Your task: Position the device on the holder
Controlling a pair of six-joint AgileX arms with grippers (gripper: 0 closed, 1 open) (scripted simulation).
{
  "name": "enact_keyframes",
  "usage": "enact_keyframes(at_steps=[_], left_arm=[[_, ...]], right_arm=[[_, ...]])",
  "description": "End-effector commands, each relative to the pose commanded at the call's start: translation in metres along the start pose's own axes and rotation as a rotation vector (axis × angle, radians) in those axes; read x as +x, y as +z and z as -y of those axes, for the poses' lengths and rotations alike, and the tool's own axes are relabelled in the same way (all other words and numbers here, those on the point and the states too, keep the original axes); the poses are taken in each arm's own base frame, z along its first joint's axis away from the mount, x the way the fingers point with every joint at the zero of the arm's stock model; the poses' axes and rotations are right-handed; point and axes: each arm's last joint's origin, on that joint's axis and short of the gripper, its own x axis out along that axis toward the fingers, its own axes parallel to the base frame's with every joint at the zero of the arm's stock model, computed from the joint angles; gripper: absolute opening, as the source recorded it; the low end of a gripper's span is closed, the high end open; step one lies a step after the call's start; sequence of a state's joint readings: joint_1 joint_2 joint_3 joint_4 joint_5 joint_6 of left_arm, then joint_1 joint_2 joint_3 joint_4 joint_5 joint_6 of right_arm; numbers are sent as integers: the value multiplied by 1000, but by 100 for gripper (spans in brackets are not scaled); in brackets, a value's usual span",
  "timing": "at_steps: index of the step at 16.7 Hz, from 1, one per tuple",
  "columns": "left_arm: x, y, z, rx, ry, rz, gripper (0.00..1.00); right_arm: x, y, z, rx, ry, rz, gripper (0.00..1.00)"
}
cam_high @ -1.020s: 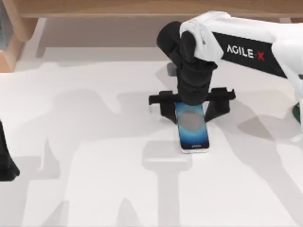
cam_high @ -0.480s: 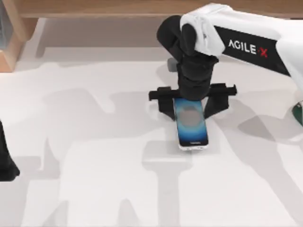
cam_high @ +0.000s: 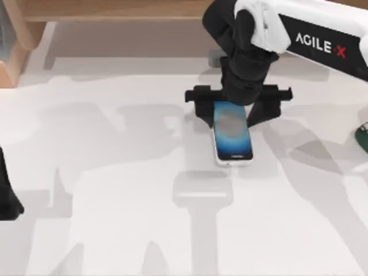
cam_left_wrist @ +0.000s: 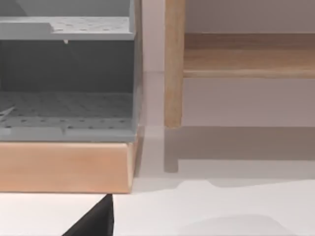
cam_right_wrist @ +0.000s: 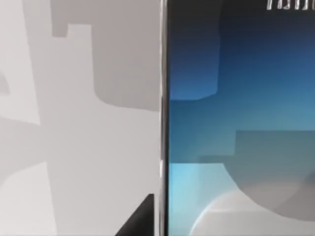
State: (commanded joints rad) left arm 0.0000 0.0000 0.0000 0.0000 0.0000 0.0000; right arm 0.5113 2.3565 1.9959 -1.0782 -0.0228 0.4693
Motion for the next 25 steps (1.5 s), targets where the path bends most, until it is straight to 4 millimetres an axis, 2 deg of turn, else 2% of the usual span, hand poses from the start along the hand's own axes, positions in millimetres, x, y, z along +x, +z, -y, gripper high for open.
enact_keyframes(at_steps=[4,8,13,15,17,25], left_arm=[[0,0,0,0,0,0,100],[0,0,0,0,0,0,100],[0,0,0,0,0,0,100],[0,0,0,0,0,0,100],[0,0,0,0,0,0,100],[0,0,0,0,0,0,100]], right_arm=[[-73,19,50,-71,208,198,0],[-149,14,109,-202,351,461,0],[-204,-7,170,-329,394,718,0],[-218,-19,192,-379,386,803,0],[-221,-31,214,-412,373,855,0],[-211,-86,284,-494,286,994,0]])
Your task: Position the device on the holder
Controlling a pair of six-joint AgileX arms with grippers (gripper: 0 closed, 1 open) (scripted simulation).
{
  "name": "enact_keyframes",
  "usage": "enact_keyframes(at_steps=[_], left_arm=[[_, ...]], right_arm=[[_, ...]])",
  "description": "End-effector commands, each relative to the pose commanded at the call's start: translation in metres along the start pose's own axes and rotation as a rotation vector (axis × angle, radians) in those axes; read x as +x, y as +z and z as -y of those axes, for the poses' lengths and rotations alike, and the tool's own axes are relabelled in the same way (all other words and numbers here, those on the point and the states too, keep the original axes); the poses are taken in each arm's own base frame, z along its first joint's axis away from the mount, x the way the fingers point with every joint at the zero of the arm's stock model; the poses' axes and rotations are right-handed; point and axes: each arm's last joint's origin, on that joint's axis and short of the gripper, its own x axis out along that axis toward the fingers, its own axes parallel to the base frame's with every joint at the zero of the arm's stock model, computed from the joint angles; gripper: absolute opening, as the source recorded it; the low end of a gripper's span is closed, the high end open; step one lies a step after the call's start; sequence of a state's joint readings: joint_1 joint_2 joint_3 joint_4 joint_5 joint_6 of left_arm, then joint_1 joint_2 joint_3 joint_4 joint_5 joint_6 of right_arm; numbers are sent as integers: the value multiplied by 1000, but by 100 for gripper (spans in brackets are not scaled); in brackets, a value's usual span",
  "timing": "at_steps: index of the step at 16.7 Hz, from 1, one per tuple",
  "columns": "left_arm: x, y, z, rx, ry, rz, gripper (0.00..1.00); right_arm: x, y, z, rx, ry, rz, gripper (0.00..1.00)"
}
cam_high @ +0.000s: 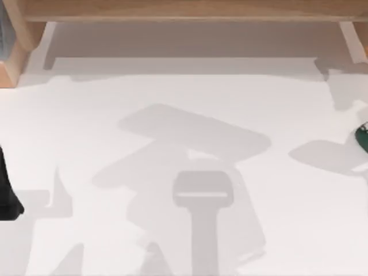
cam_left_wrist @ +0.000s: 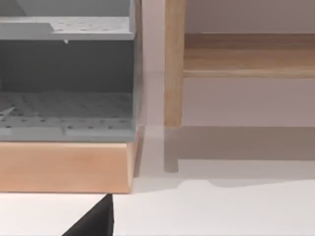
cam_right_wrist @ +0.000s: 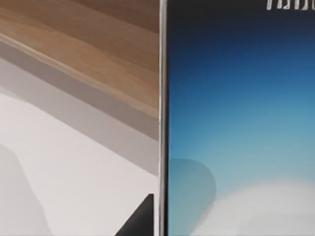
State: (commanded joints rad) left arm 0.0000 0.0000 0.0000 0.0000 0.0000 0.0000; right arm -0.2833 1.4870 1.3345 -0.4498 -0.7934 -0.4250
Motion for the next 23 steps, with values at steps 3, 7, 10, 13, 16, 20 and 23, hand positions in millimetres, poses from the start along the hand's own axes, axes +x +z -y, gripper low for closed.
enact_keyframes(at_steps=[3,7,10,13,16,20,23], left_arm=[[0,0,0,0,0,0,100],[0,0,0,0,0,0,100],[0,0,0,0,0,0,100],[0,0,0,0,0,0,100],[0,0,0,0,0,0,100],[0,0,0,0,0,0,100],[0,0,0,0,0,0,100]], right_arm=[[-21,-19,5,-50,-31,30,0],[-37,-79,5,-16,-51,0,0],[-50,-117,0,13,-73,-19,0],[-59,-134,-3,16,-93,-18,0],[-60,-135,-3,15,-95,-17,0],[-59,-135,-3,20,-91,-20,0],[-60,-139,-1,17,-103,-19,0]])
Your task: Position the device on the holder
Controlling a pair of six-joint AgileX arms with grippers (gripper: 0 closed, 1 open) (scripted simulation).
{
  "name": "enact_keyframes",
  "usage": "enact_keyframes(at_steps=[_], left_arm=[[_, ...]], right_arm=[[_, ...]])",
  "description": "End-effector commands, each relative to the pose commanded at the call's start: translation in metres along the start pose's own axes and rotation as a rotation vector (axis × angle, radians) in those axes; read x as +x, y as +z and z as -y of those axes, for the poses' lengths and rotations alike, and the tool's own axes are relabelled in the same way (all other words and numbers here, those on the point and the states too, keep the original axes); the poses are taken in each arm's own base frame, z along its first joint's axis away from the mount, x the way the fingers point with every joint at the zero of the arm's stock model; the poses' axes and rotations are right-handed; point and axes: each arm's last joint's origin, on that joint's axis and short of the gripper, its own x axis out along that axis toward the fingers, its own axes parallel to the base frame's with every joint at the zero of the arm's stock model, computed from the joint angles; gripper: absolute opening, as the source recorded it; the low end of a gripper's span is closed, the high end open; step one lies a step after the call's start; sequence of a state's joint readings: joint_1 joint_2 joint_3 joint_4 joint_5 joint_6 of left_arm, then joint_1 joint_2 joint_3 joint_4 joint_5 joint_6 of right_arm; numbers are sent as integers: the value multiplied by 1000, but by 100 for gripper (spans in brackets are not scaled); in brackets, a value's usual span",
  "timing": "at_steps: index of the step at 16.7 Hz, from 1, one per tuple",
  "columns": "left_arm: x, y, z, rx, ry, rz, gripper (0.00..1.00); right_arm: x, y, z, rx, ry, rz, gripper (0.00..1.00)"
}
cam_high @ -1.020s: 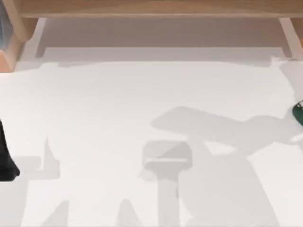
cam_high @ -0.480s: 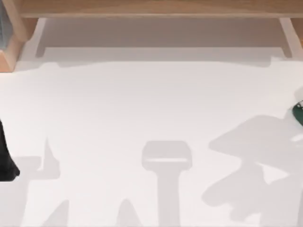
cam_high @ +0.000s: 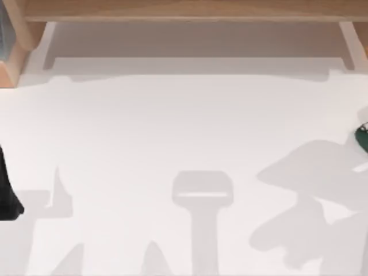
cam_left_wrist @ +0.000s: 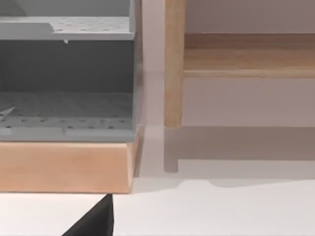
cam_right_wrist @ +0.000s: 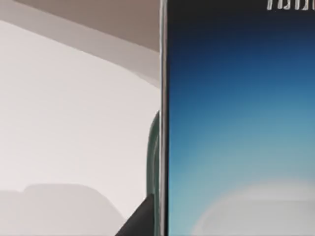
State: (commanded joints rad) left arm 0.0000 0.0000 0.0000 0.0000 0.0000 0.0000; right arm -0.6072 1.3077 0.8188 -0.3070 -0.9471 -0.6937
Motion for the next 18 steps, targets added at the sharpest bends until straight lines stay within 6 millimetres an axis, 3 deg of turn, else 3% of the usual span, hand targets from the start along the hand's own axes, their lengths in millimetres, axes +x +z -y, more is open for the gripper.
enact_keyframes(at_steps=[4,13,18], left_arm=[[0,0,0,0,0,0,100],[0,0,0,0,0,0,100],[0,0,0,0,0,0,100]], right_arm=[[6,1,2,-26,-22,-2,0],[46,3,-3,-7,6,-1,0],[49,3,-3,-2,8,1,0]])
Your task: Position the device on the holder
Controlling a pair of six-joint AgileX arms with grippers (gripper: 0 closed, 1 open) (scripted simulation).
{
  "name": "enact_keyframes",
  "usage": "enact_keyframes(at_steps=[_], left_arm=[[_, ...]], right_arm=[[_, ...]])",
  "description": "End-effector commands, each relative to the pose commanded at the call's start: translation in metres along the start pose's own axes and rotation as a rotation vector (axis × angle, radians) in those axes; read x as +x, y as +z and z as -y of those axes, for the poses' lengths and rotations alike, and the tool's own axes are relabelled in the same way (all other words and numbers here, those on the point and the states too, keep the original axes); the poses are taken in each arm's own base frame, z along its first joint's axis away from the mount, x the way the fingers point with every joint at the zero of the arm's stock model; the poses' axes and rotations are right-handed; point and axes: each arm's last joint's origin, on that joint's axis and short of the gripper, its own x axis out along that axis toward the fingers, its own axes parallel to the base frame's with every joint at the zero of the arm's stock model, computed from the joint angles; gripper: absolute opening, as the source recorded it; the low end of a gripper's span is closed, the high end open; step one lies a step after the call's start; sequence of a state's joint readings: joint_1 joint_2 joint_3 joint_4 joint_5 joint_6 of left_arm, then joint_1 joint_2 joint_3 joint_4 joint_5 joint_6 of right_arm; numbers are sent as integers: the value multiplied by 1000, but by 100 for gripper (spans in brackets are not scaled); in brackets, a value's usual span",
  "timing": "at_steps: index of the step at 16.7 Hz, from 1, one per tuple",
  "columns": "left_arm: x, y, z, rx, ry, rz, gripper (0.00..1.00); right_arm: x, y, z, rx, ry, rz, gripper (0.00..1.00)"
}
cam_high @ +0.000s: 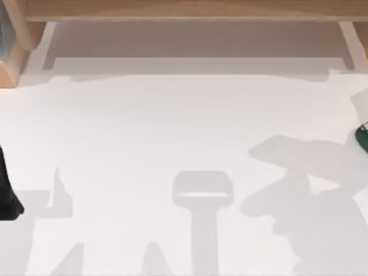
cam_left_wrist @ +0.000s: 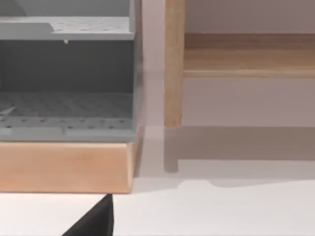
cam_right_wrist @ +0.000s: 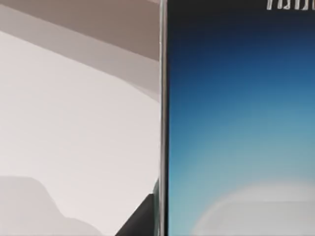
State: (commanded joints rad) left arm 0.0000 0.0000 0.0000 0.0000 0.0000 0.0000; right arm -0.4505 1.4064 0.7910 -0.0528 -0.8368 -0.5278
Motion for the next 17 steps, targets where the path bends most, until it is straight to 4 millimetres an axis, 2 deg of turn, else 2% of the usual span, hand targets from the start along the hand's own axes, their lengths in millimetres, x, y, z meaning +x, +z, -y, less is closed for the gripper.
enact_keyframes(at_steps=[1,14,17], left_arm=[[0,0,0,0,0,0,100],[0,0,0,0,0,0,100],[0,0,0,0,0,0,100]], right_arm=[[0,0,0,0,0,0,0],[0,0,0,0,0,0,98],[0,0,0,0,0,0,100]])
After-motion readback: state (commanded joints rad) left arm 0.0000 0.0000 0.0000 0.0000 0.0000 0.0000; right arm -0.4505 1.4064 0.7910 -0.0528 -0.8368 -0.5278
